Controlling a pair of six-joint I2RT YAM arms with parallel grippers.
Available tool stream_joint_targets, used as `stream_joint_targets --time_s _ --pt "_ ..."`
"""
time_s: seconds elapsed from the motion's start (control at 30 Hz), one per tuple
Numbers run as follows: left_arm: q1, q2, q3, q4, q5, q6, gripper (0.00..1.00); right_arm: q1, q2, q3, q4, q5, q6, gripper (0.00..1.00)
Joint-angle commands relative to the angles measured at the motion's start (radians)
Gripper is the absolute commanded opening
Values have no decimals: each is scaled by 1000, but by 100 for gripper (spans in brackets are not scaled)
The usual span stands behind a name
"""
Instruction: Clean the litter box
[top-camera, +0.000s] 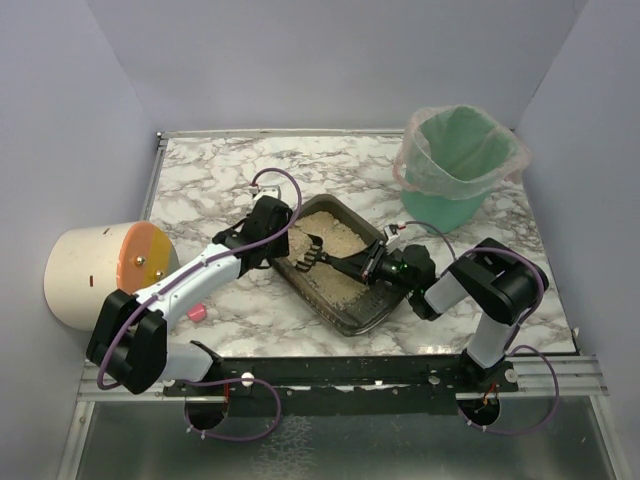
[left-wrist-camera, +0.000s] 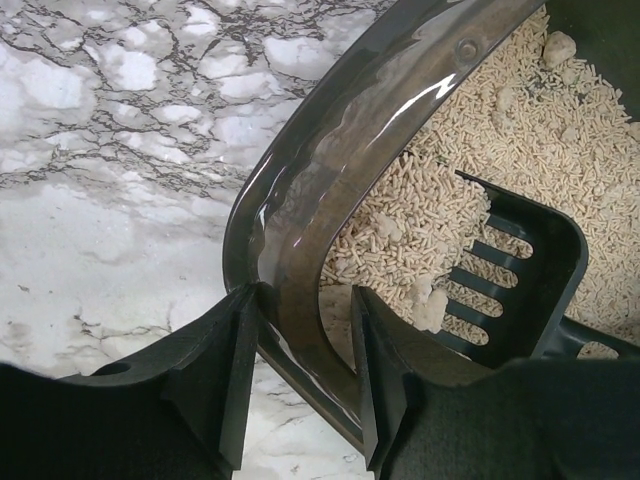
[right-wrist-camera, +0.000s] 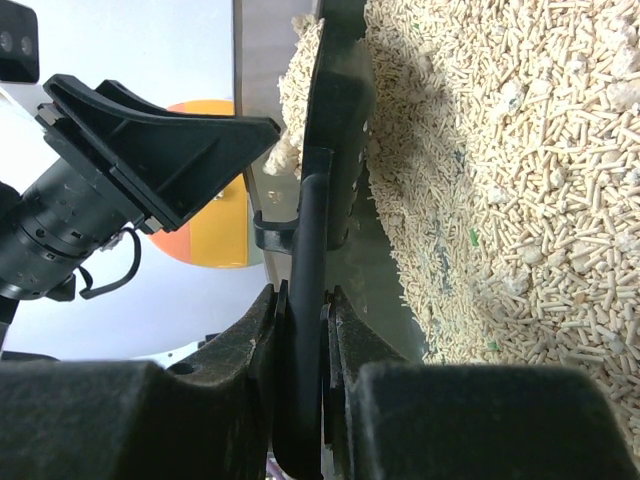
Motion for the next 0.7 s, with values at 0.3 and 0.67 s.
stream_joint_targets --time_s 0.3,0.67 --pt "-24 -28 -15 -13 78 -13 57 -14 -56 -62 -164 8 15 1" --pt "-24 -53 -29 6 79 -17 73 -25 -110 -89 -186 12 11 1"
